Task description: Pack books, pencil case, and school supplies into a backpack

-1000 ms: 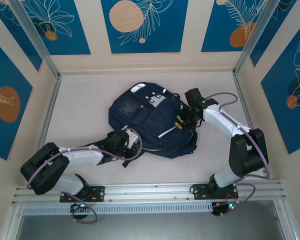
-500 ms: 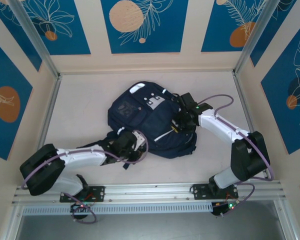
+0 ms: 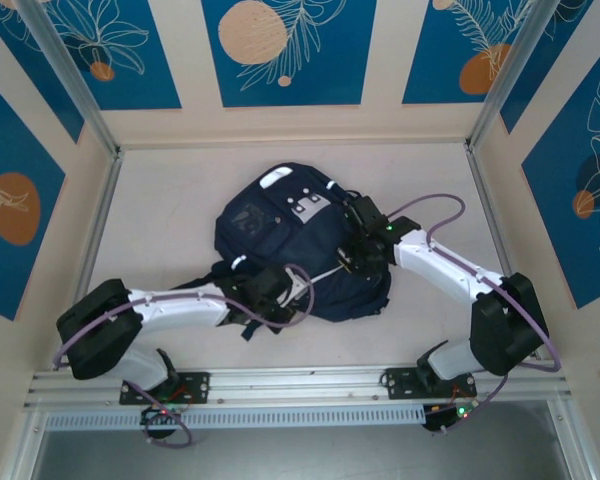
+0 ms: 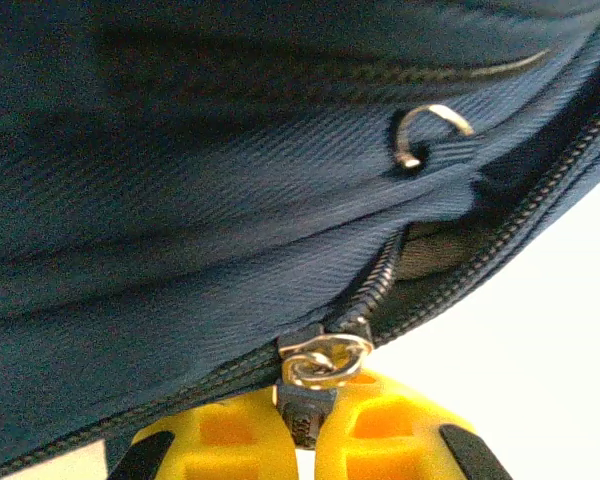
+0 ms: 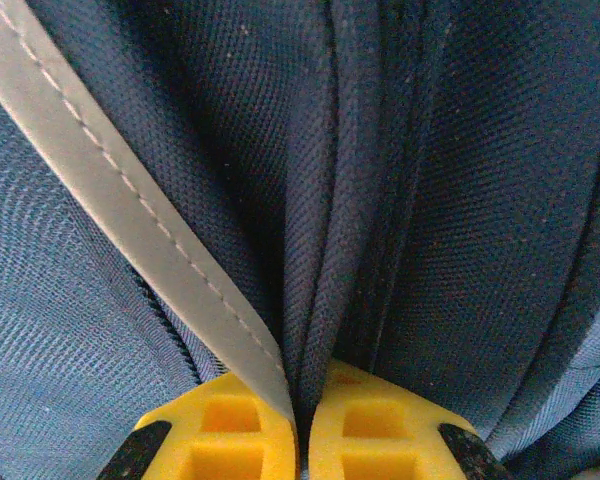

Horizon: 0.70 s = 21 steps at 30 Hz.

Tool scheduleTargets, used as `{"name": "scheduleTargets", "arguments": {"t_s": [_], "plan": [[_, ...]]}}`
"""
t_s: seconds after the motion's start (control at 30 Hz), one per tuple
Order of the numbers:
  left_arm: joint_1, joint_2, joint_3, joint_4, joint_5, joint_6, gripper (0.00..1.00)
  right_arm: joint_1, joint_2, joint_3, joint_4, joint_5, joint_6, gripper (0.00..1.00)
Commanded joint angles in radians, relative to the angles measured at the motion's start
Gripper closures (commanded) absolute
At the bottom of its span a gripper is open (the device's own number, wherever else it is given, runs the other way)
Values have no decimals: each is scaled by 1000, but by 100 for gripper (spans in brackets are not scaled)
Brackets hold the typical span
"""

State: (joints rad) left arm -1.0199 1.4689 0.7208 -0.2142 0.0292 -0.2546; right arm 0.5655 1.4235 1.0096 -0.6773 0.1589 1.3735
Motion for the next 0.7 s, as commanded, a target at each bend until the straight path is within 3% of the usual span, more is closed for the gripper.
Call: {"name": "scheduleTargets", "arguments": {"t_s": [0.0,0.2,0.4,0.53,0.67], "plan": [[-50,18,105,-31,80,23,95,51,-2,-5,36,-76,43,99],[-79,64,208,-96,185,18,86,73,-8,-7,39,-56,49,89],[-83,84,243,-109,288,-2,71,57,-82,-9,-42,37,-5,56],[-83,76,250,-96,374,-14,64,40,-171,-31,-80,107,-93,54],[-83,35,259,-85,409,-25,51,26,-285,-79,-44,143,-242,59]]}}
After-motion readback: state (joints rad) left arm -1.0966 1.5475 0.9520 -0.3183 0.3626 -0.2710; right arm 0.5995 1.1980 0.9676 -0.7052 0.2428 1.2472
